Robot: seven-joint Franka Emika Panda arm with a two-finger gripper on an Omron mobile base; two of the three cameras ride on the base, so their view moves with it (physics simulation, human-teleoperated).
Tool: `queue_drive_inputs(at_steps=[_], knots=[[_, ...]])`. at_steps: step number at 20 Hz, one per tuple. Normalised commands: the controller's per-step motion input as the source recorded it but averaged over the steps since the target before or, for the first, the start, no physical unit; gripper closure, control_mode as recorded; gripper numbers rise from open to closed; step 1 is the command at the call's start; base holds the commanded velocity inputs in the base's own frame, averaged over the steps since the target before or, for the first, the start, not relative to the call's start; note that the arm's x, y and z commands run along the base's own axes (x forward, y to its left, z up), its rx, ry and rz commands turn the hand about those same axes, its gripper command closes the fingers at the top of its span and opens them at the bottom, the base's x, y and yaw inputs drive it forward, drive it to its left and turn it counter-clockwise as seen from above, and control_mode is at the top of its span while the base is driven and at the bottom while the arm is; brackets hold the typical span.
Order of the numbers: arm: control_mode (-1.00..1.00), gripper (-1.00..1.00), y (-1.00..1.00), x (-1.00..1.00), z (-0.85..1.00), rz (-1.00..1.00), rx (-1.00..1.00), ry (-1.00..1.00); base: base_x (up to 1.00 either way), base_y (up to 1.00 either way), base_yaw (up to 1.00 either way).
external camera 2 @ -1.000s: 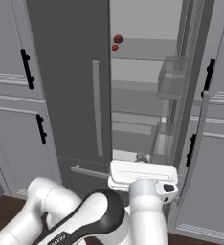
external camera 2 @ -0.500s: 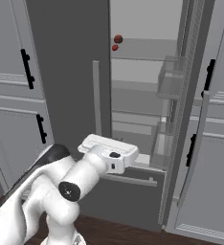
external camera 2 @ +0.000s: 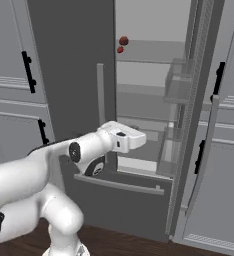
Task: Take the strawberry from the fridge and place it on top of the pancake, located on the dining counter.
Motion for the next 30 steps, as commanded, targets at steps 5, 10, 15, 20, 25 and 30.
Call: queue_drive_inputs(at_steps=[5,10,15,20,25,30], knots=[[-1.0,1.0,-0.85,0.41,-0.08,-0.11,0.13,0.0,0.0,0.0,0.0],[-1.0,1.0,-0.83,0.43,0.0,-0.1,0.16,0.0,0.0,0.0,0.0],[-1.0,1.0,-0.79,0.46,0.0,-0.09,0.15,0.0,0.0,0.0,0.0],[-1.0,1.0,-0.97,0.37,0.0,-0.08,0.21,-0.01,0.0,0.0,0.0],[-1.0,1.0,-1.0,0.26,0.0,-0.06,0.24,-0.02,0.0,0.0,0.0],[-1.0,1.0,0.38,-0.66,0.17,0.0,0.03,-0.04,0.0,0.0,0.0]])
